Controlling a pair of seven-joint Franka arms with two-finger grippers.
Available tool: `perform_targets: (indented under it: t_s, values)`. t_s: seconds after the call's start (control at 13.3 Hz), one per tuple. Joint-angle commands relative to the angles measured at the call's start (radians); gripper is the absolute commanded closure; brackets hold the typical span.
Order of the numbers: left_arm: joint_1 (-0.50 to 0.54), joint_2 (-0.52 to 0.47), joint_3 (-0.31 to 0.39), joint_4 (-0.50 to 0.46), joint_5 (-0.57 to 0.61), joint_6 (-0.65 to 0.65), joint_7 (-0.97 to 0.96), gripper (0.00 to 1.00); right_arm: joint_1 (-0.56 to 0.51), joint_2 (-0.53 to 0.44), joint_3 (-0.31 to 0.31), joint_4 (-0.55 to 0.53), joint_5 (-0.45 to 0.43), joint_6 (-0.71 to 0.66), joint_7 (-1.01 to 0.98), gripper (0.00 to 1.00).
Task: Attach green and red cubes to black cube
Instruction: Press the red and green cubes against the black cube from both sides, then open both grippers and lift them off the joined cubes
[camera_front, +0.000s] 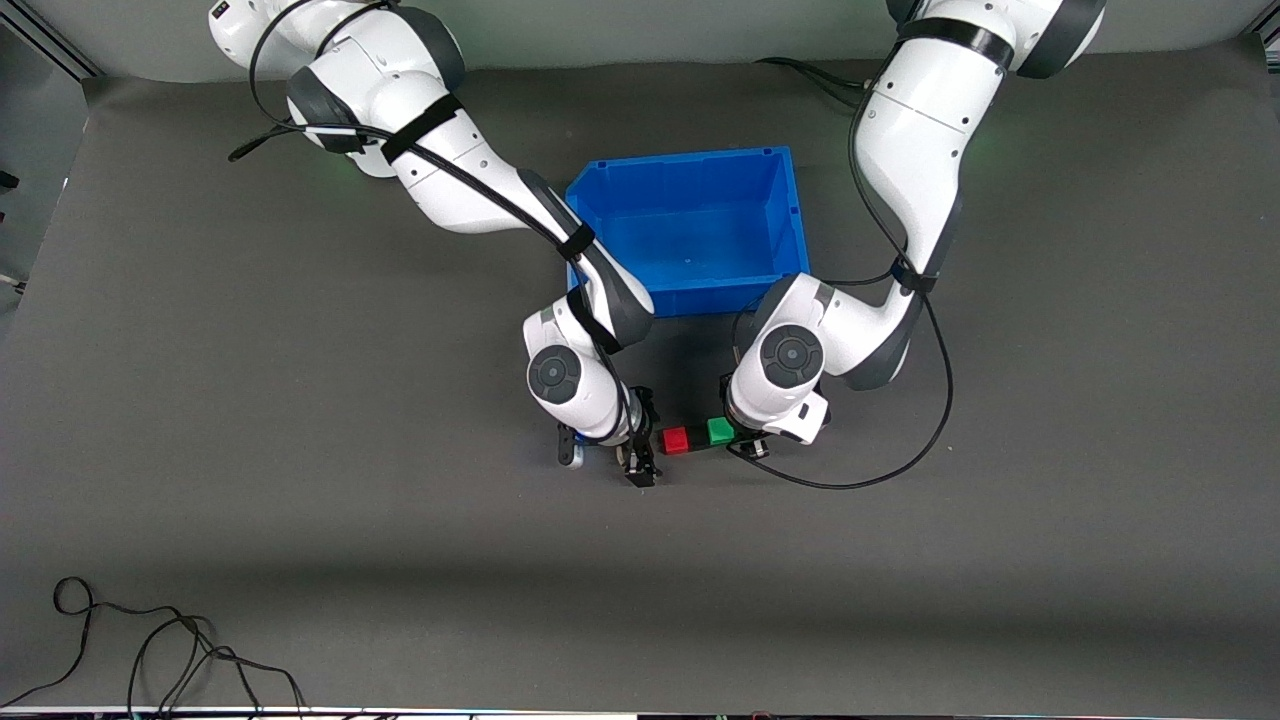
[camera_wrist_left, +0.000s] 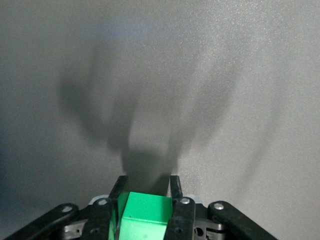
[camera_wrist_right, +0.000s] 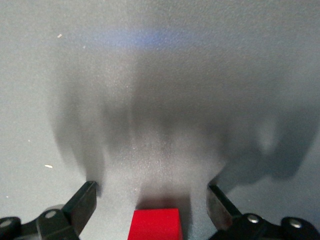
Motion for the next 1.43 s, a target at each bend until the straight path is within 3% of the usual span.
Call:
perform_targets:
  t_s: [0.0, 0.15, 0.3, 0.38, 0.45, 0.67, 0.9, 1.35]
  values:
    - [-0.007, 0.032, 0.004, 0.027, 0.007, -0.001, -0.023, 0.98, 0.014, 0.026, -0.007, 0.043, -0.028, 0.002, 0.042, 0.02]
    - [-0.009, 0.035, 0.004, 0.027, 0.011, -0.001, -0.023, 0.88, 0.014, 0.027, -0.006, 0.045, -0.028, 0.002, 0.042, 0.02]
    - [-0.009, 0.035, 0.004, 0.033, 0.016, -0.001, -0.018, 0.39, 0.014, 0.026, -0.006, 0.049, -0.028, 0.002, 0.045, 0.02]
    - [-0.009, 0.035, 0.004, 0.035, 0.016, -0.003, -0.015, 0.08, 0.014, 0.024, -0.004, 0.051, -0.028, 0.002, 0.045, 0.02]
    - [-0.007, 0.031, 0.004, 0.038, 0.016, -0.004, -0.012, 0.00, 0.014, 0.024, -0.004, 0.054, -0.028, 0.002, 0.045, 0.02]
    - [-0.003, 0.011, 0.005, 0.043, 0.017, -0.033, -0.006, 0.00, 0.014, 0.009, -0.006, 0.057, -0.031, -0.006, 0.045, 0.00]
    - [0.011, -0.079, 0.012, 0.035, 0.030, -0.142, 0.038, 0.00, 0.005, -0.052, -0.010, 0.049, -0.034, -0.016, 0.039, 0.00]
    - [0.100, -0.308, 0.012, -0.029, 0.030, -0.427, 0.380, 0.00, -0.057, -0.267, -0.064, 0.048, -0.067, -0.387, -0.118, 0.00]
